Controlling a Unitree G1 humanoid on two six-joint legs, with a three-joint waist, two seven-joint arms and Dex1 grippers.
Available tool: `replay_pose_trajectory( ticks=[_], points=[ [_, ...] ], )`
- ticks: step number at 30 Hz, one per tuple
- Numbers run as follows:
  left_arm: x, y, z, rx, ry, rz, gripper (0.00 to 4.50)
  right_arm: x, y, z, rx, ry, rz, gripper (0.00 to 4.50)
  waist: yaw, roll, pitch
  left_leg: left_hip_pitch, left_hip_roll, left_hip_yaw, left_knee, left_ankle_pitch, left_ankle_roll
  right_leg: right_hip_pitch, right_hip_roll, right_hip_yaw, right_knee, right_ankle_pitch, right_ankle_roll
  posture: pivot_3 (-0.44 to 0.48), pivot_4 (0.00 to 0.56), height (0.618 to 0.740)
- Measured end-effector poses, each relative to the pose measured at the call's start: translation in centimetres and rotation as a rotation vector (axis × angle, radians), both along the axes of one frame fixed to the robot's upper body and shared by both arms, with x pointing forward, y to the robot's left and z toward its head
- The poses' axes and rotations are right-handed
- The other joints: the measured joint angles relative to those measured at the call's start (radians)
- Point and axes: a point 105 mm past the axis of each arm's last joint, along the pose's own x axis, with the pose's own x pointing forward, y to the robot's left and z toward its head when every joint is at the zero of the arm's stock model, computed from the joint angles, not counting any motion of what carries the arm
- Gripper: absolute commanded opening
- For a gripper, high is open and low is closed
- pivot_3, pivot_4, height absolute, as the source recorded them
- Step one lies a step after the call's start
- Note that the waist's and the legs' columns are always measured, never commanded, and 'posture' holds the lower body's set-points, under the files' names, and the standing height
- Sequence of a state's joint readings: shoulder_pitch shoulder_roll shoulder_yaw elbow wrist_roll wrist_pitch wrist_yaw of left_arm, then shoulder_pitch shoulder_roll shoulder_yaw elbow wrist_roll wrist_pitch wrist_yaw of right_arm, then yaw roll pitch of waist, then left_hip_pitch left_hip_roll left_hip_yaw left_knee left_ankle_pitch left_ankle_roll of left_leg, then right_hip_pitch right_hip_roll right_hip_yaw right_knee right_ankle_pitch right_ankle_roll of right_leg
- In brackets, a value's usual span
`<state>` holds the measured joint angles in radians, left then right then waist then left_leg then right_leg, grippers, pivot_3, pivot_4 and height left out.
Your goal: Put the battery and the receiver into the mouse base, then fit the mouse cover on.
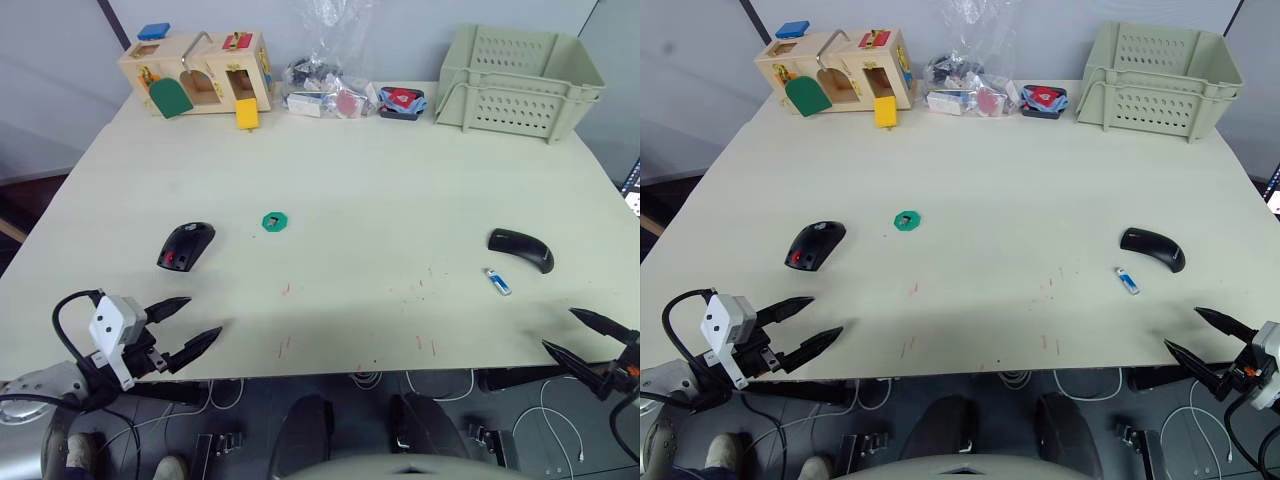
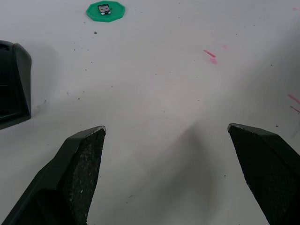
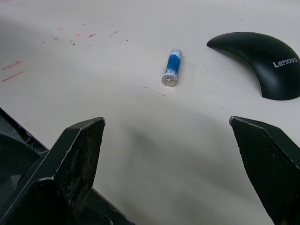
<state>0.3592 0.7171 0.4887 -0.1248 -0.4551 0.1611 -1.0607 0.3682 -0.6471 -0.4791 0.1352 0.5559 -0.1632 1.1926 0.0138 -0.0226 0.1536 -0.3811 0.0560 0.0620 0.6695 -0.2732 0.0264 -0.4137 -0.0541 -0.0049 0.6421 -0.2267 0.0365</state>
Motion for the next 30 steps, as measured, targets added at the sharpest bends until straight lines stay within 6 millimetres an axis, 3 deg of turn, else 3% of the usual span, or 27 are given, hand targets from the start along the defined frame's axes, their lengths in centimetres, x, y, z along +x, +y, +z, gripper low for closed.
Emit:
replay_pose_trajectory(
  ticks=[18, 30],
  points=[
    [-0.4, -0.1, 0.0, -0.021, 0.004, -0.005, 4.45, -0.9, -1.9, -1.5, -0.026, 0.002, -0.031, 4.50, -0.001, 0.001, 0.000, 0.000, 0.000, 0.000, 0.000, 0.000, 0.000, 0.000, 0.000, 0.000, 0.000, 0.000, 0.000, 0.000, 0.150, 0.740],
    [0.0, 0.4, 1.4, -0.059, -0.053, 0.028, 4.45, 0.1, 1.1, 0.8, -0.022, -0.082, 0.070, 4.50, 0.000, 0.001, 0.001, 0.000, 0.001, 0.000, 0.000, 0.000, 0.000, 0.000, 0.000, 0.000, 0.000, 0.000, 0.000, 0.000, 0.150, 0.740]
  ],
)
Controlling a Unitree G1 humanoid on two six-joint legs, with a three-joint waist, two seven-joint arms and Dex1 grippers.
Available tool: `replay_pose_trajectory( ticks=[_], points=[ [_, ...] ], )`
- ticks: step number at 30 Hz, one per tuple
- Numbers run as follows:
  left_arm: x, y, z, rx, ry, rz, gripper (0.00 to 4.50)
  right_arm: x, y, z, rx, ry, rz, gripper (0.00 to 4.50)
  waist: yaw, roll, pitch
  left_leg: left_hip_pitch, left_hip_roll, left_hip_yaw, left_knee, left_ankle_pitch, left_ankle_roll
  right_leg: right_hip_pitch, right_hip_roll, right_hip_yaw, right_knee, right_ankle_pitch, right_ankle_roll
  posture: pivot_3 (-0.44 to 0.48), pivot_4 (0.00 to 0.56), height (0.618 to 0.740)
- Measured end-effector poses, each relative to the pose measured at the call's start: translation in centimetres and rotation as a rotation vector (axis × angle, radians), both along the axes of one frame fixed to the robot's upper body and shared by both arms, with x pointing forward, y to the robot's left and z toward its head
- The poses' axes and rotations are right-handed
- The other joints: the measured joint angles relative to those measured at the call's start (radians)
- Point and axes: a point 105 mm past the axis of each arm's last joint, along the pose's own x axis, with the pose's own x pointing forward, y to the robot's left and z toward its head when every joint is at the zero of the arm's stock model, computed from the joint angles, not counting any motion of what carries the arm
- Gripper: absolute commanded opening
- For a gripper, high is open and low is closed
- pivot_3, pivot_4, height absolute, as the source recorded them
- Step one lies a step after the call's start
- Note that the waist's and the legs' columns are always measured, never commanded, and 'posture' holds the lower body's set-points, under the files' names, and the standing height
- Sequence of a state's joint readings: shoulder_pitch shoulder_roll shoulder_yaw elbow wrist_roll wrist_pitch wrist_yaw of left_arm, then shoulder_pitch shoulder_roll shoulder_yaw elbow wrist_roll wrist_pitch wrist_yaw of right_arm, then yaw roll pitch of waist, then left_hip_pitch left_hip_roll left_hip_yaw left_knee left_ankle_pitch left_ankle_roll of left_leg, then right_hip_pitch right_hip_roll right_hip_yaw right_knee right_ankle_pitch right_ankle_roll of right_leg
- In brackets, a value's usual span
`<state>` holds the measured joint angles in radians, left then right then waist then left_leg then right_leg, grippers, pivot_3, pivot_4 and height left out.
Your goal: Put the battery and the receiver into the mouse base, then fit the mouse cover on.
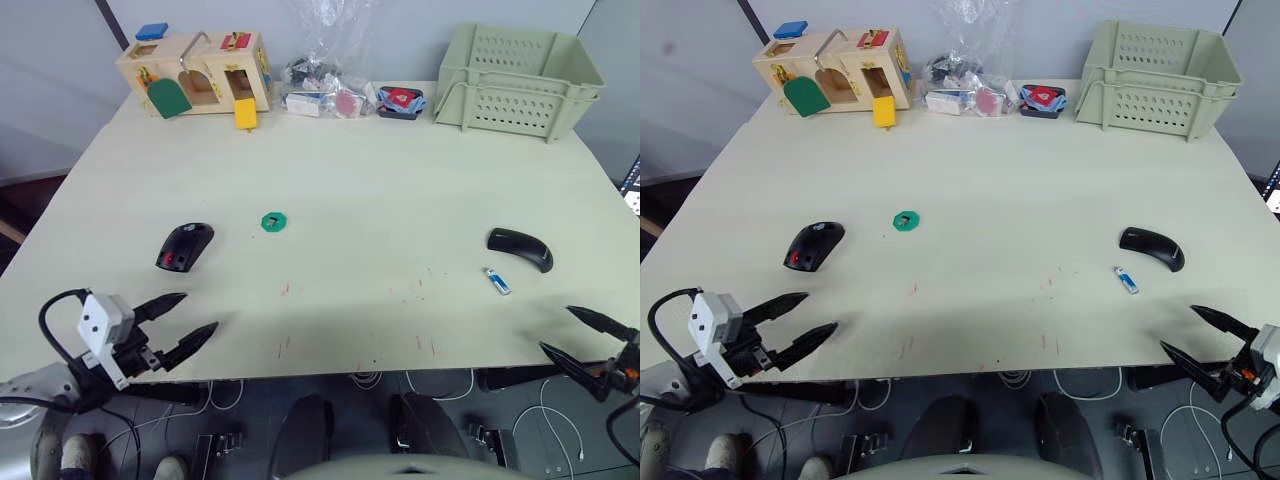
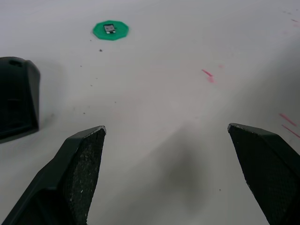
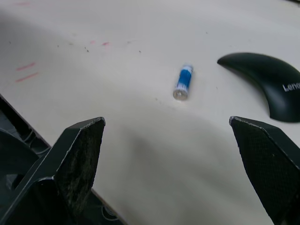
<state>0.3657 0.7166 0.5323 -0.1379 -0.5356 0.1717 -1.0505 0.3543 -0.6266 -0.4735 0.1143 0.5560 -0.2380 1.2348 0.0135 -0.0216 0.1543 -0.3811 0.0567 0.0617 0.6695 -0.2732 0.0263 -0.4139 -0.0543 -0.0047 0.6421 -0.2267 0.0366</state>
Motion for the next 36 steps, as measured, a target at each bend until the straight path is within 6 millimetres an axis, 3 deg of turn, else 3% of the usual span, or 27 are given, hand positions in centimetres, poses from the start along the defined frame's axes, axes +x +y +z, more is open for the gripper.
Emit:
replay_pose_trajectory(
  ticks=[24, 28, 36],
  points=[
    [4.9, 4.0, 2.9, -0.040, -0.081, 0.197, 4.45, 1.7, 7.6, 5.8, 0.053, -0.133, 0.384, 4.50, 0.001, 0.000, 0.000, 0.000, -0.001, 0.000, 0.000, 0.000, 0.000, 0.000, 0.000, -0.001, 0.000, 0.002, -0.003, 0.000, 0.150, 0.740],
    [6.2, 4.2, 3.3, -0.052, -0.085, 0.236, 4.45, 2.1, 8.2, 6.8, 0.045, -0.171, 0.417, 4.50, 0.000, -0.001, 0.001, -0.001, -0.002, 0.000, 0.000, 0.000, 0.000, 0.000, 0.001, -0.001, 0.000, 0.002, -0.003, 0.000, 0.150, 0.740],
    [8.1, 3.9, 3.3, -0.042, -0.069, 0.248, 4.45, 2.3, 8.6, 6.6, 0.057, -0.165, 0.428, 4.50, 0.001, -0.002, 0.001, -0.001, -0.002, 0.001, 0.000, 0.000, 0.000, 0.000, 0.001, -0.001, 0.000, 0.003, -0.004, 0.000, 0.150, 0.740]
  ],
)
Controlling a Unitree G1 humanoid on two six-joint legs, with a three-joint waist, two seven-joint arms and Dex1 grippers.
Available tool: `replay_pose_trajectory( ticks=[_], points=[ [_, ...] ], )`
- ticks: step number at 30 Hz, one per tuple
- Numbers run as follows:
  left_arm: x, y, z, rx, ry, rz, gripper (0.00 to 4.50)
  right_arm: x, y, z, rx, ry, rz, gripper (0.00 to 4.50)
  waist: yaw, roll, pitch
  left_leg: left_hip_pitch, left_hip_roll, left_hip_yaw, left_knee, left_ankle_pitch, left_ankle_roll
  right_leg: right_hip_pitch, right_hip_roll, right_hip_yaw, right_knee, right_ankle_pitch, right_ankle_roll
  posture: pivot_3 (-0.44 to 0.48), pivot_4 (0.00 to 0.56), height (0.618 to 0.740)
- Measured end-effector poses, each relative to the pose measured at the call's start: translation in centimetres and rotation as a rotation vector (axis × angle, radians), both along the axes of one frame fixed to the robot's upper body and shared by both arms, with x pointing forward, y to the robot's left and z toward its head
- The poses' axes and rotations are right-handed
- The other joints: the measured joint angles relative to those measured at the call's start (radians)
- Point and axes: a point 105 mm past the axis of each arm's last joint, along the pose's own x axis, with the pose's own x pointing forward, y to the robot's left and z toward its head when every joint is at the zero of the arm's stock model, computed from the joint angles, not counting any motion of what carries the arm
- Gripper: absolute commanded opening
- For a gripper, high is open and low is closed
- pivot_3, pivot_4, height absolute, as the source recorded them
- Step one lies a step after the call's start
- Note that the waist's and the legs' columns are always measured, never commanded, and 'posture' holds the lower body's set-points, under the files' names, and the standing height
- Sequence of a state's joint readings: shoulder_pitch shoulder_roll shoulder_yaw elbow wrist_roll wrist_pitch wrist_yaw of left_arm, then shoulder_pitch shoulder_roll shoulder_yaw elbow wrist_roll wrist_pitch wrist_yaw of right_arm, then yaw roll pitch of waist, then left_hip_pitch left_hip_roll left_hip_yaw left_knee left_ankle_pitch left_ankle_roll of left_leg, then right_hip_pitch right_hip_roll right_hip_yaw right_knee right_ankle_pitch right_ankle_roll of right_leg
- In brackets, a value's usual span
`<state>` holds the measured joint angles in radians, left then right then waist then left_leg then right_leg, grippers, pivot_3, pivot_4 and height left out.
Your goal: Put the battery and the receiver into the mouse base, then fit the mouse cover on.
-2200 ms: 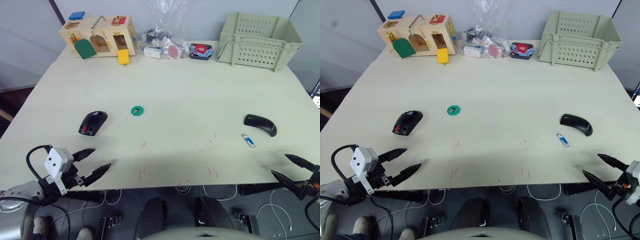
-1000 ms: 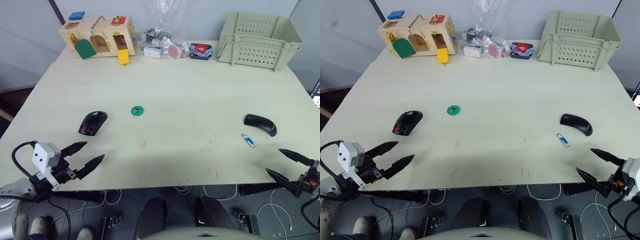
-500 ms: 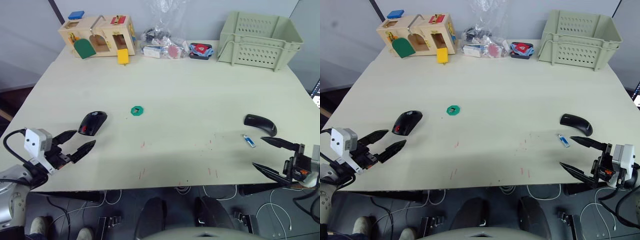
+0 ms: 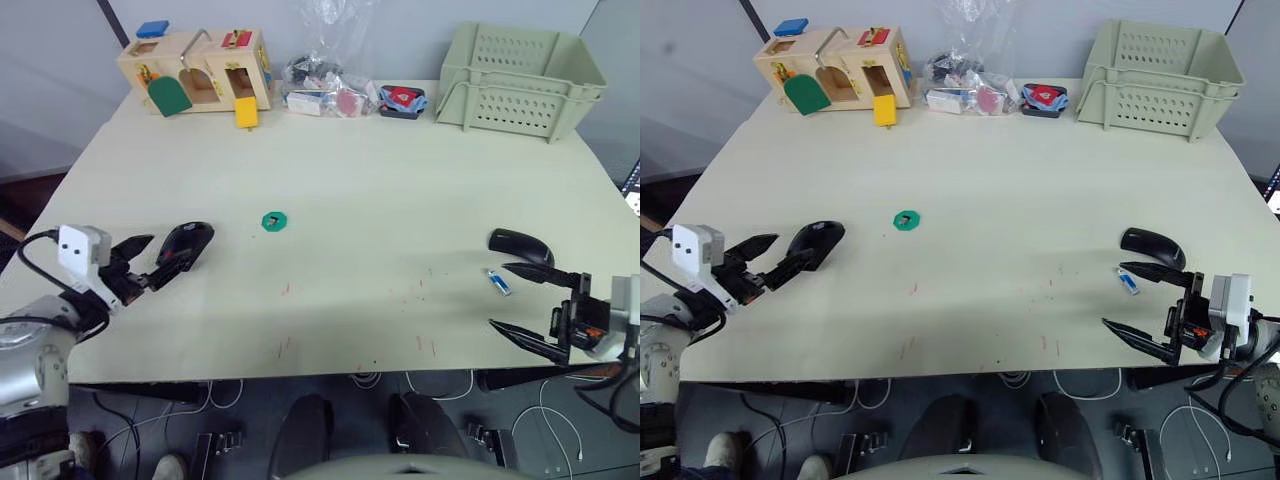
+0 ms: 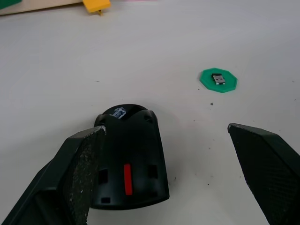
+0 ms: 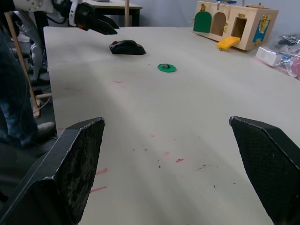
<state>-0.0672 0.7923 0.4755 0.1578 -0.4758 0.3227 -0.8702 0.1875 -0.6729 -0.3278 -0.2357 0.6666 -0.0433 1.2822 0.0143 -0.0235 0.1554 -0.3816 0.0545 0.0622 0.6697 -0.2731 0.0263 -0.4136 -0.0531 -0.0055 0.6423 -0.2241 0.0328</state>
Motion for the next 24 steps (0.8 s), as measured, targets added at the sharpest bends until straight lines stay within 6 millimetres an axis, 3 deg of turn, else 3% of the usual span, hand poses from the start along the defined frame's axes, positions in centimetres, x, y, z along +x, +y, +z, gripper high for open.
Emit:
replay_pose_trajectory(
  ticks=[9, 14, 24],
  points=[
    [2.8, 0.0, -0.3, 0.041, 0.057, 0.071, 4.45, 0.2, -0.3, -0.3, 0.006, 0.007, -0.013, 4.50, -0.001, -0.001, 0.000, 0.000, 0.000, 0.000, 0.000, 0.000, 0.000, 0.000, 0.001, 0.000, 0.000, 0.000, 0.000, 0.000, 0.150, 0.740],
    [3.9, 1.2, 0.0, 0.087, 0.077, 0.161, 4.45, 0.3, -0.5, -0.5, 0.005, 0.015, -0.022, 4.50, -0.002, -0.001, 0.001, 0.000, 0.000, 0.000, 0.000, 0.000, 0.000, 0.000, 0.001, 0.000, 0.000, 0.000, 0.000, 0.000, 0.150, 0.740],
    [4.2, 0.6, -2.1, 0.126, 0.203, 0.149, 4.45, 0.5, -0.6, -0.4, 0.006, 0.013, -0.024, 4.50, -0.001, -0.001, 0.001, 0.000, 0.000, 0.000, 0.000, 0.000, 0.000, 0.000, 0.001, 0.000, 0.000, 0.000, 0.000, 0.000, 0.150, 0.740]
  ],
)
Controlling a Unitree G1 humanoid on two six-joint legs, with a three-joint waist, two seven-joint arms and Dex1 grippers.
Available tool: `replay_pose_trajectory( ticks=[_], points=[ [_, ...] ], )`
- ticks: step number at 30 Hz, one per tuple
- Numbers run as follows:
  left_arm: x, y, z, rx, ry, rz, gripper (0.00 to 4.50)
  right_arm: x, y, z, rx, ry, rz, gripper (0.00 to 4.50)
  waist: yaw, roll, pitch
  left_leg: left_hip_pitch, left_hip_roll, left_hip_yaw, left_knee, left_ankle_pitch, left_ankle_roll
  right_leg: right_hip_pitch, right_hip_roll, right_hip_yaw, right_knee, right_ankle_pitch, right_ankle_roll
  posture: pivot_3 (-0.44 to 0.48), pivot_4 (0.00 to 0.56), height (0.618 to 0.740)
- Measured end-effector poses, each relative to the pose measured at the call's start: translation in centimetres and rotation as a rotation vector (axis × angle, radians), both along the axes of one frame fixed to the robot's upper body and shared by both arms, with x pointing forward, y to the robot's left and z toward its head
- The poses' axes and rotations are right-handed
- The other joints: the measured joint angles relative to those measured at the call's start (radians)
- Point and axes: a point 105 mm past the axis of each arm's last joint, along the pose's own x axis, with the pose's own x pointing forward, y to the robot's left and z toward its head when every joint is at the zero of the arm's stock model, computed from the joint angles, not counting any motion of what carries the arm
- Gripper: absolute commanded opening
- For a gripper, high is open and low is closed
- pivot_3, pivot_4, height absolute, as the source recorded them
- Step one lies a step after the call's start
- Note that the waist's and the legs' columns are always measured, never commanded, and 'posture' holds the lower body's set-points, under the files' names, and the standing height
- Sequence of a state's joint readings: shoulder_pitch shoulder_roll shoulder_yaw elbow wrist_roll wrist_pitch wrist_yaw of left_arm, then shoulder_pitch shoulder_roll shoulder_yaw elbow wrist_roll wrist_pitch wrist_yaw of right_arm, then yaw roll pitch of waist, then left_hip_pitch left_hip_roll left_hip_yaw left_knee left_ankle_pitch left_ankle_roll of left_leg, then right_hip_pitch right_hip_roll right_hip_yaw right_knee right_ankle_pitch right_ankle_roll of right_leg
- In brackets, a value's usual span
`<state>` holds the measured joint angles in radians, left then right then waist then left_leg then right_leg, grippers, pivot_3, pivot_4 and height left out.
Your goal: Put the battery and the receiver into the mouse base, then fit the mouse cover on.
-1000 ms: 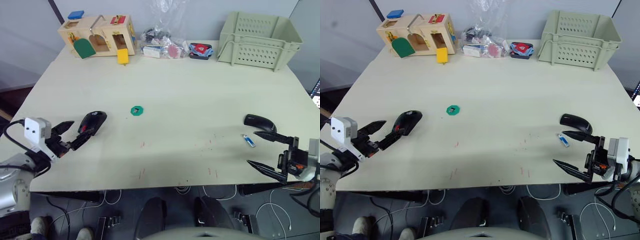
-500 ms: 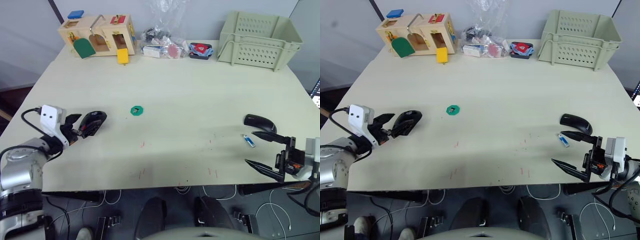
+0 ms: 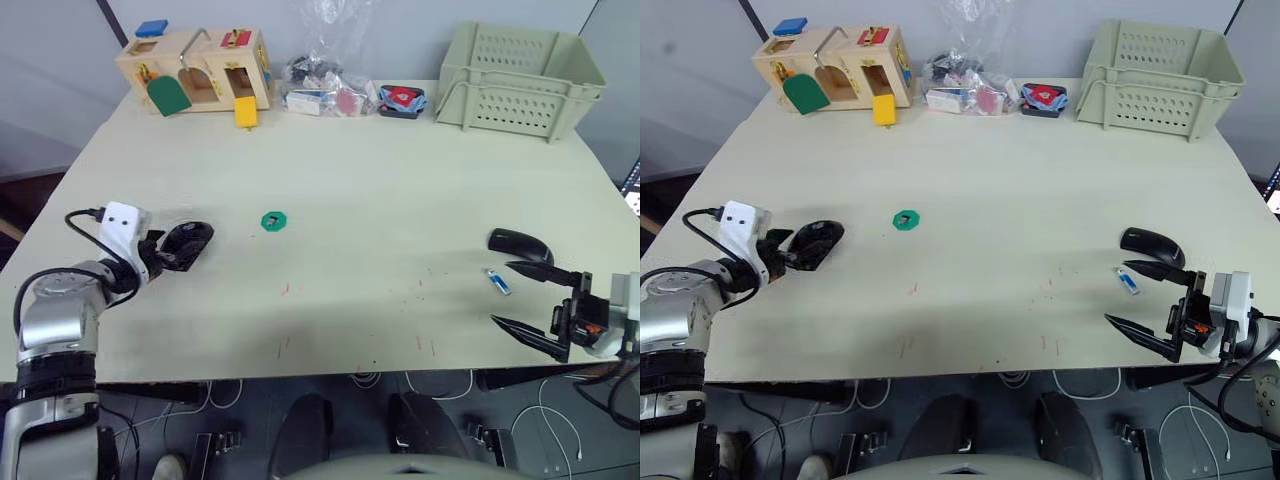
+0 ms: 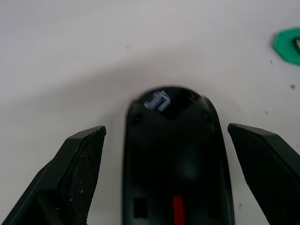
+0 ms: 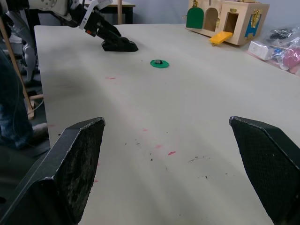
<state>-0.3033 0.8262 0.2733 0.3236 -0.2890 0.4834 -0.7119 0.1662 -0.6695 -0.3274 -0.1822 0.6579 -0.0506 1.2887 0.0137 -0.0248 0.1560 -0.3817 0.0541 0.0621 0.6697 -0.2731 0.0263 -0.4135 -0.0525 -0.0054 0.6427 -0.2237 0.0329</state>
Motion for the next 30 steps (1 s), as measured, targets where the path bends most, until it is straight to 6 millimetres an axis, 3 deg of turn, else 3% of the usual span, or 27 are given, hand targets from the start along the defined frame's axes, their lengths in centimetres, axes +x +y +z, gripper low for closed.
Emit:
replay_pose_trajectory(
  ticks=[18, 21, 22, 30],
  points=[
    [1.3, -0.3, -0.8, -0.062, 0.056, 0.045, 4.45, -0.3, 0.4, 0.2, -0.006, -0.011, 0.003, 4.50, 0.000, 0.000, 0.000, 0.000, 0.000, 0.000, 0.000, 0.000, 0.000, 0.000, 0.000, 0.000, 0.000, 0.002, 0.003, 0.000, 0.150, 0.740],
    [1.5, -0.1, -0.7, -0.059, 0.058, 0.047, 3.08, -0.2, 0.4, 0.3, -0.004, -0.012, -0.003, 4.50, 0.000, 0.000, 0.000, 0.000, -0.001, 0.000, 0.000, 0.000, 0.000, 0.000, 0.000, 0.000, 0.000, 0.002, 0.003, 0.000, 0.150, 0.740],
    [1.5, -0.1, -0.7, -0.059, 0.059, 0.046, 2.91, -0.2, 0.4, 0.3, -0.003, -0.012, -0.004, 4.50, 0.000, 0.000, 0.000, 0.000, -0.001, 0.000, 0.000, 0.000, 0.000, 0.000, 0.000, 0.000, 0.000, 0.002, 0.003, 0.000, 0.150, 0.740],
    [1.0, 0.4, -1.0, -0.042, 0.065, 0.039, 2.92, -0.2, 0.5, 0.5, -0.004, -0.021, -0.005, 4.50, -0.004, 0.000, 0.000, 0.000, 0.000, 0.000, 0.000, 0.000, 0.000, 0.000, 0.000, 0.001, 0.000, 0.002, 0.003, 0.000, 0.150, 0.740]
  ],
)
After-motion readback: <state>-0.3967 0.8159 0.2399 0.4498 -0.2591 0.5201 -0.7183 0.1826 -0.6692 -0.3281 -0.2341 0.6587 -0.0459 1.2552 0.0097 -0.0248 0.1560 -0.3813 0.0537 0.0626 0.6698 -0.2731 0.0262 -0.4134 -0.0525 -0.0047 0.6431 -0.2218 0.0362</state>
